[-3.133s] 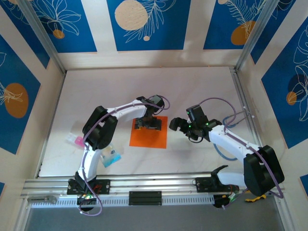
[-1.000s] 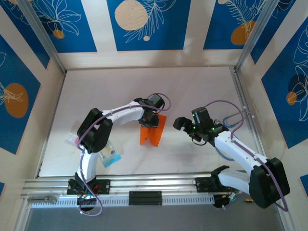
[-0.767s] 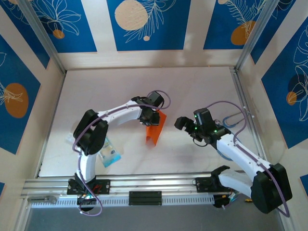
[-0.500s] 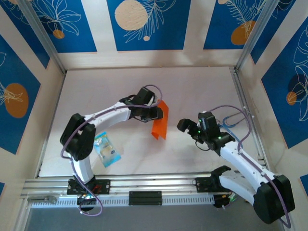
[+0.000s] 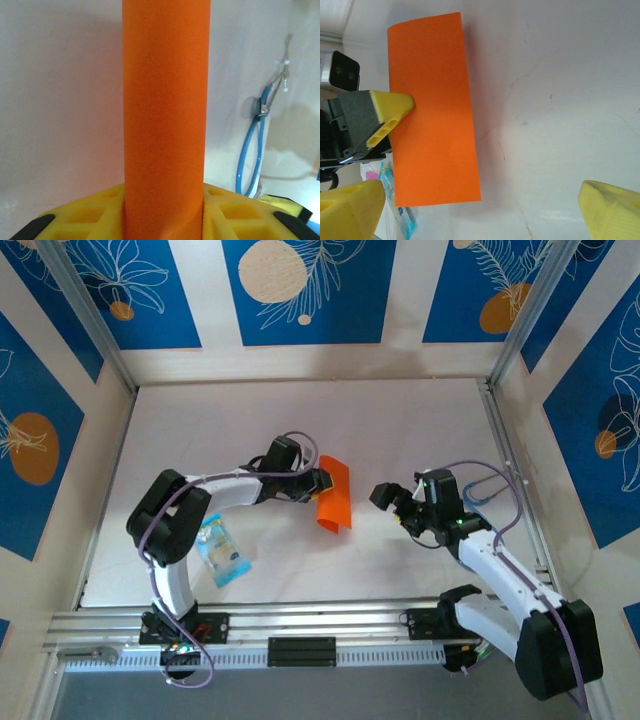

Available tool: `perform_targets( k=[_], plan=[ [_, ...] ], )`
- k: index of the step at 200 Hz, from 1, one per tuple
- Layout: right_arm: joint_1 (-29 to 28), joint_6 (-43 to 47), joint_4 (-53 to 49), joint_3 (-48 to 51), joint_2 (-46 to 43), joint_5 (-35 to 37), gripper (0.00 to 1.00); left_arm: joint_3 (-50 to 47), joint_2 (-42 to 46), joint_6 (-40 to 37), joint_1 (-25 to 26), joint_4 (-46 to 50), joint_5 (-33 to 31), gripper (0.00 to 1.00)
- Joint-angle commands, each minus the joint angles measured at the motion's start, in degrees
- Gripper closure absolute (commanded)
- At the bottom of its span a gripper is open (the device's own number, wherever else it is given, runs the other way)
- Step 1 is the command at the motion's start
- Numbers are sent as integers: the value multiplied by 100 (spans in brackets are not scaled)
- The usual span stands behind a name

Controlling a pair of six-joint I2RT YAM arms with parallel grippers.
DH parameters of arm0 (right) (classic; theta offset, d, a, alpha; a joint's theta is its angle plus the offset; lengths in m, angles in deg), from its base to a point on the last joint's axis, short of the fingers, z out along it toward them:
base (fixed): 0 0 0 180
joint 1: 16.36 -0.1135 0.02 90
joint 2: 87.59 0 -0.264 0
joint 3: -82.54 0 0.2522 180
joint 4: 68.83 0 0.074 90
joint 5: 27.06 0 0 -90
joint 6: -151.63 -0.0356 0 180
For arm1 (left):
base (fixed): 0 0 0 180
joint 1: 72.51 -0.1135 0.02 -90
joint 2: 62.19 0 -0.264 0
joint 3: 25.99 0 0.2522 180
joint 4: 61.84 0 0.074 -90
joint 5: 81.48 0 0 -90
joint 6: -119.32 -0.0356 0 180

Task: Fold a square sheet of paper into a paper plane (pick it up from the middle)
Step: First fold the square sheet of paper in half at the center of the table.

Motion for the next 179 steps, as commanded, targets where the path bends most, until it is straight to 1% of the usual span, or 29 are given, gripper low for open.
perform_targets(
  k=[1,21,34,52,59,75,84,93,106,116,128,161,179],
  plan=[
    [19,-104,-195,-354,292,-335,1,-135,-199,148,26,-403,144,63],
    [-28,-64,-166,-525,644,-567,0,-120,-224,-26,23,-162,15,62],
    [-84,-118,-86,-589,808,-616,2,-48,-214,-234,25,222,-179,61],
    [-217,-91,-115,-706,1032,-495,2,105,-229,-544,20,781,-429,59],
    [-285,-71,-183,-788,1108,-397,4,141,-228,-632,33,920,-502,58],
    [-460,-49,-160,-857,1190,-214,5,220,-211,-797,34,1159,-626,54],
    [-524,-58,-41,-858,1220,-205,8,254,-189,-885,33,1267,-682,52],
    [-565,-66,87,-831,1248,-211,13,293,-167,-971,35,1371,-734,51],
    [-602,-146,128,-820,1266,-117,15,343,-116,-1090,30,1523,-816,48],
    [-615,-186,171,-790,1275,-63,20,370,-78,-1169,32,1616,-875,47],
    [-617,-200,277,-738,1275,-72,21,400,-17,-1251,35,1706,-937,45],
    [-621,-286,645,-623,1357,-261,23,478,114,-1488,34,1996,-1155,45],
    [-626,-329,753,-621,1458,-355,24,514,142,-1625,32,2142,-1232,46]
  ],
)
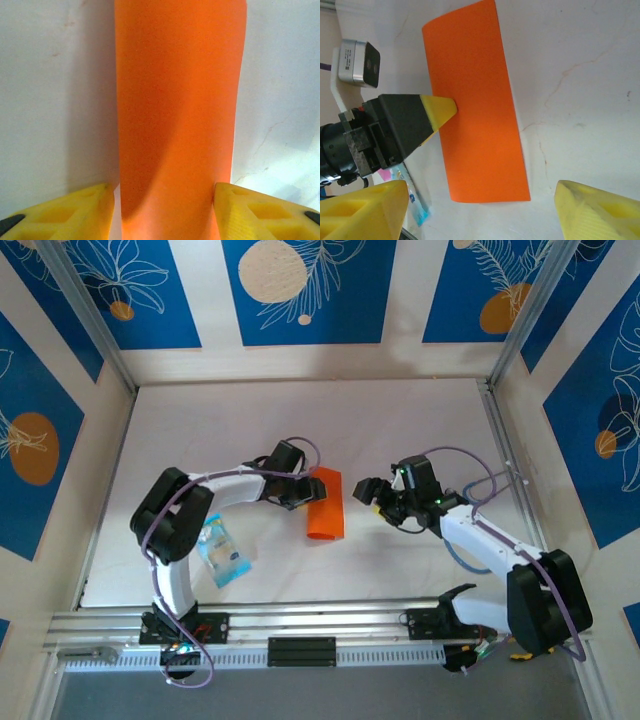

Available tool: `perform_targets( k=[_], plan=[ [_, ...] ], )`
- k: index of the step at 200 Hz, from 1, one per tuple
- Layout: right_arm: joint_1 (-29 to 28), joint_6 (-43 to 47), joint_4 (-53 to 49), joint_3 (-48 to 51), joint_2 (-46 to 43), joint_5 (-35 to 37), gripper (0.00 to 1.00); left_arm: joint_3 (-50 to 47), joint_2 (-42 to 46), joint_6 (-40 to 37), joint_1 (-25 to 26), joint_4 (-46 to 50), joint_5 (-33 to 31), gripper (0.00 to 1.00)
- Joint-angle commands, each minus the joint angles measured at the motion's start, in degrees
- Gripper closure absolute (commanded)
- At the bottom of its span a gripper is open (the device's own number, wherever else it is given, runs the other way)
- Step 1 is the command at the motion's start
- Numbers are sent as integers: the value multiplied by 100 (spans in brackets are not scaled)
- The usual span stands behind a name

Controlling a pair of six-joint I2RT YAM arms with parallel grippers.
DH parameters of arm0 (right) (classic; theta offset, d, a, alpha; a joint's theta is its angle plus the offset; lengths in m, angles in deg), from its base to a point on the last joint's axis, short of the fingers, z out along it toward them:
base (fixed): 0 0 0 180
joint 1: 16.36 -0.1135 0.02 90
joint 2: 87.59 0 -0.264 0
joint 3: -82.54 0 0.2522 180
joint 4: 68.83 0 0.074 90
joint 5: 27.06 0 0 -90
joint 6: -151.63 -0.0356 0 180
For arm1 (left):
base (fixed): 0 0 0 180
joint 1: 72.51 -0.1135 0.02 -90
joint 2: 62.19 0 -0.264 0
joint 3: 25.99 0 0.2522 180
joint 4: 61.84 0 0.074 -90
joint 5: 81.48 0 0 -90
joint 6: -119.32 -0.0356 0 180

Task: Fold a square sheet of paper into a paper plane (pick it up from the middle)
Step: First fold the square sheet of paper in half at the center of the table.

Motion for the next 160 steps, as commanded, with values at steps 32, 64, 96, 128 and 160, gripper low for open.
perform_targets(
  k=[32,64,96,128,160],
  plan=[
    [-83,-154,390,63,302,-236,24,123,267,-475,-1,562,-352,50],
    [-116,-209,495,111,369,-254,24,70,315,-515,-58,560,-356,51],
    [-125,-195,556,135,420,-280,25,46,325,-502,-125,617,-439,51],
    [-125,-183,674,170,489,-374,25,71,286,-621,-160,693,-463,51],
    [-126,-181,818,189,610,-491,26,130,202,-696,-198,846,-503,52]
  ],
)
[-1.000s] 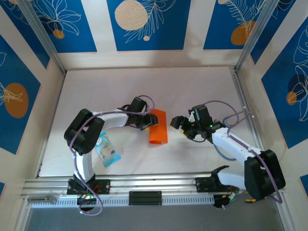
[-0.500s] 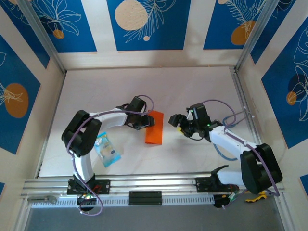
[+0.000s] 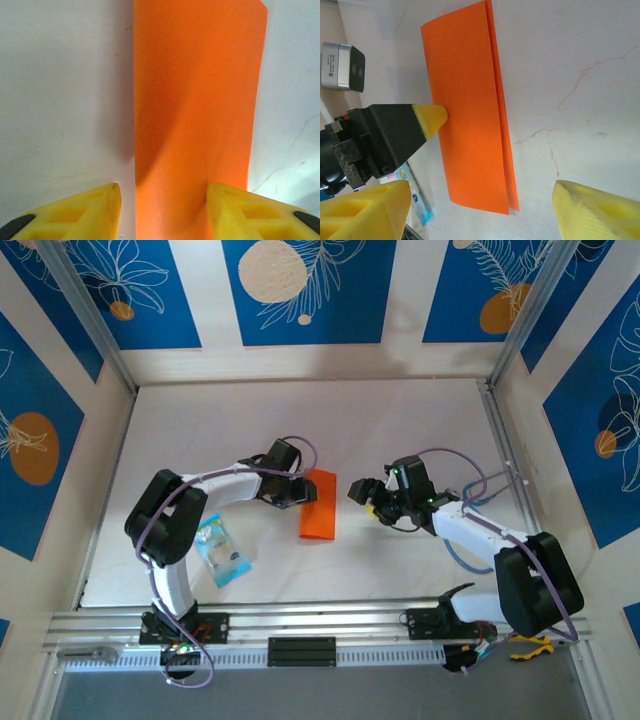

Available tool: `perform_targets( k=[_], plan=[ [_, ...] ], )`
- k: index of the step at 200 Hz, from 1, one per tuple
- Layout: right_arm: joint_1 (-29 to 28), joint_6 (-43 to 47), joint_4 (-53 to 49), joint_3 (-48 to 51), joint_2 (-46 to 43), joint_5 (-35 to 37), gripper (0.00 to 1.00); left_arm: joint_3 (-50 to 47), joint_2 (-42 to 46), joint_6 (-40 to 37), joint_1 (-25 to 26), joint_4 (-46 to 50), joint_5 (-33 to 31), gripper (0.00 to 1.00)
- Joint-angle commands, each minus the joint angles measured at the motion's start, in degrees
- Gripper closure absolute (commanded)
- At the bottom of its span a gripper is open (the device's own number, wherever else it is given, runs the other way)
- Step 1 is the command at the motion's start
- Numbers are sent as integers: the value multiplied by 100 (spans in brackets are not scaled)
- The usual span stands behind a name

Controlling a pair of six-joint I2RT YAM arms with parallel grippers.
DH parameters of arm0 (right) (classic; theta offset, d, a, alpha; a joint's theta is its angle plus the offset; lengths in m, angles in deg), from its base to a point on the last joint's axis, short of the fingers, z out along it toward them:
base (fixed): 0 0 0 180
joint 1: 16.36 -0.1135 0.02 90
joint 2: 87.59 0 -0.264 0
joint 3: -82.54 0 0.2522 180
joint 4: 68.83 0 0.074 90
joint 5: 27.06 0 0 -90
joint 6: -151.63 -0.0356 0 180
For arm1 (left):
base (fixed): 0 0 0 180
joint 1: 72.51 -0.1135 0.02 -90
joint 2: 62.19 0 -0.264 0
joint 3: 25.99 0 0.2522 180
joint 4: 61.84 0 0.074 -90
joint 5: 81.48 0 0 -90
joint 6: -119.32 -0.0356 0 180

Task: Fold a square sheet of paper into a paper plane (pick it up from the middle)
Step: First fold the square sheet of paper in half at the center of the table.

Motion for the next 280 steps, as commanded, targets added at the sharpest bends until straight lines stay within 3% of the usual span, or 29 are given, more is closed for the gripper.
perform_targets(
  k=[1,126,170,280],
  plan=[
    [-33,-27,181,92,99,-240,26,101,31,-163,-86,255,-104,52],
    [-60,-32,244,63,253,-245,28,204,-342,-10,-31,282,-185,46],
    [-68,-16,279,76,322,-262,35,228,-411,96,16,238,-267,46],
    [-78,-28,288,95,371,-206,35,597,-798,-324,186,706,-518,44]
  ],
)
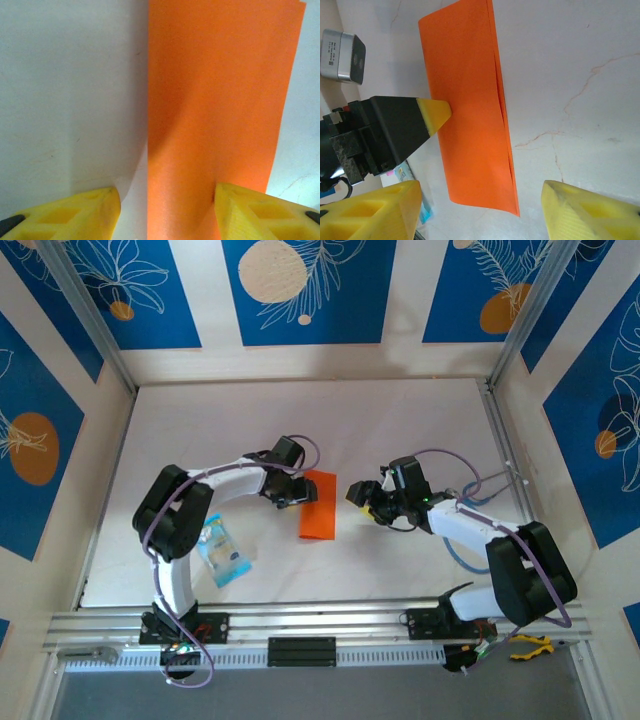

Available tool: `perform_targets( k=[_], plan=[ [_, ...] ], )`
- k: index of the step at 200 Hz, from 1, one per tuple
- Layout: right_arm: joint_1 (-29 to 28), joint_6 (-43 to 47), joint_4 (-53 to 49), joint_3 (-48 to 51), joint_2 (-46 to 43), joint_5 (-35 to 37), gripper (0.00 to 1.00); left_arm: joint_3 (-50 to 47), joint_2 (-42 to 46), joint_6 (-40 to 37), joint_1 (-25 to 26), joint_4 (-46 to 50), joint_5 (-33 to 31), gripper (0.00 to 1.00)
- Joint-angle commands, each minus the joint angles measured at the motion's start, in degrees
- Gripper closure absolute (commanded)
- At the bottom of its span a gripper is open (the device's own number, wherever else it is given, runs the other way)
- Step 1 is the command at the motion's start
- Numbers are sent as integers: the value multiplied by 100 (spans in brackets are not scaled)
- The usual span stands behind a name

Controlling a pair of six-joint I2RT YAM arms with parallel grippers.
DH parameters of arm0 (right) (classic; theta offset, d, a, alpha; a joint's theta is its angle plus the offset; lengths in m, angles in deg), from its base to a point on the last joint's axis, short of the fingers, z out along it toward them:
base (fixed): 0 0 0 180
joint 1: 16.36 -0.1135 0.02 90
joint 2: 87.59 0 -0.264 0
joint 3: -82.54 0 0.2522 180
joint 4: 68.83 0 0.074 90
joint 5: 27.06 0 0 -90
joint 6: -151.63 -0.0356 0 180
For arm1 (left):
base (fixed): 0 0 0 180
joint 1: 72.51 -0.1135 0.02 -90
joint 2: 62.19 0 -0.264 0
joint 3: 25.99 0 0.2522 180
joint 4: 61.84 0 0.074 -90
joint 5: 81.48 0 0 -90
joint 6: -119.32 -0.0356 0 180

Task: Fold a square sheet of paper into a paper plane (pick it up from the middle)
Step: First fold the square sheet of paper in half at the center of the table.

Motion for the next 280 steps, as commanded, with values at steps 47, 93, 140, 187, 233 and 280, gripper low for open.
perform_targets(
  k=[47,93,140,187,233,280],
  plan=[
    [-40,-15,-4,108,43,-69,36,180,-492,-146,125,82,-342,43],
    [-43,-10,-19,106,53,-65,36,264,-551,-174,160,137,-404,42],
    [-43,2,-45,108,43,-59,36,290,-600,-220,191,154,-438,41],
    [-40,7,-30,114,75,-62,36,298,-639,-165,200,111,-378,41],
    [-54,3,21,112,159,-105,39,317,-674,-227,200,131,-403,41],
    [-50,10,28,108,171,-105,41,307,-675,-260,201,136,-421,41]
  ],
)
